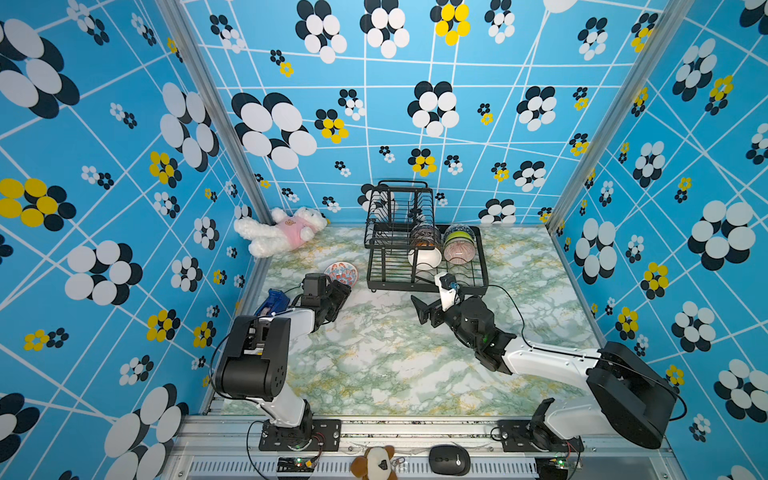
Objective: Load bowls into a dish rack
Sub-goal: Pick up the bowl from the top-left of the table.
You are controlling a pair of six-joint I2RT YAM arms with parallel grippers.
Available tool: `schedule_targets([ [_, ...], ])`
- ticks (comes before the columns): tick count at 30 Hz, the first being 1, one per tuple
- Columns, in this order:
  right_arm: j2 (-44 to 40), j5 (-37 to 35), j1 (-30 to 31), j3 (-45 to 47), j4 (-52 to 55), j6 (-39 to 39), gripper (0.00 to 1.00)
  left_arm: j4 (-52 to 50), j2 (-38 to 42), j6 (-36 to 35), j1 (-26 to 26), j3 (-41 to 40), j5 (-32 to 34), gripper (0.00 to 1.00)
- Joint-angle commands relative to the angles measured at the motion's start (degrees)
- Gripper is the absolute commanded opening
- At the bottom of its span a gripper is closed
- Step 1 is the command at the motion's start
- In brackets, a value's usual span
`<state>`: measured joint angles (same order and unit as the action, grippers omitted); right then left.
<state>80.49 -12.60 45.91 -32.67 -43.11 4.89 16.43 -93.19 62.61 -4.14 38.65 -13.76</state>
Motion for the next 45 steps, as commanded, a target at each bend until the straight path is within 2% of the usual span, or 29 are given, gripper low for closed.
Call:
schedule_targets([
  [1,0.70,0.13,0.25,-0.03,-1.69,0.06,0.99,2.07,-1.51,1.29,0.62,1.34,1.49,0.79],
  [5,1.07,-0.23,0.25,-0.12,-1.62,0.33,0.99,2.36,-2.51,1.21,1.78,1.55,2.50,0.76],
  [11,1.60,-0.51,0.31,-0.15,-1.98,0.59,1.00,2.74,-4.74,1.04,2.81,2.41,2.77,0.64],
  [14,1.77,-1.27,0.24,0.00,-2.06,0.48,1.00,3.80,-5.60,1.53,2.82,2.07,3.15,0.54],
  [17,1.91,-1.98,0.28,-0.11,-2.06,0.41,0.99,5.04,-5.52,1.81,2.85,1.34,3.21,0.39],
  [23,2.03,-3.88,0.31,-0.27,-1.23,1.36,0.99,4.49,-3.71,1.11,2.85,-0.34,4.61,0.26],
  [28,1.93,-7.80,0.27,-0.22,-1.01,1.42,0.99,3.21,-1.03,-0.58,2.82,-1.09,6.10,0.10],
  [31,1.39,-9.30,-0.05,0.35,-1.50,4.18,0.99,1.76,1.00,-1.84,2.83,-0.80,5.97,0.00],
  [39,0.14,-9.27,-2.10,2.96,-5.25,7.23,0.99,-6.15,9.38,-8.85,2.83,0.63,8.13,0.00],
  [45,-2.74,-12.45,-4.36,0.46,4.03,11.47,0.99,-10.65,19.07,-10.69,2.10,0.21,11.69,0.00],
])
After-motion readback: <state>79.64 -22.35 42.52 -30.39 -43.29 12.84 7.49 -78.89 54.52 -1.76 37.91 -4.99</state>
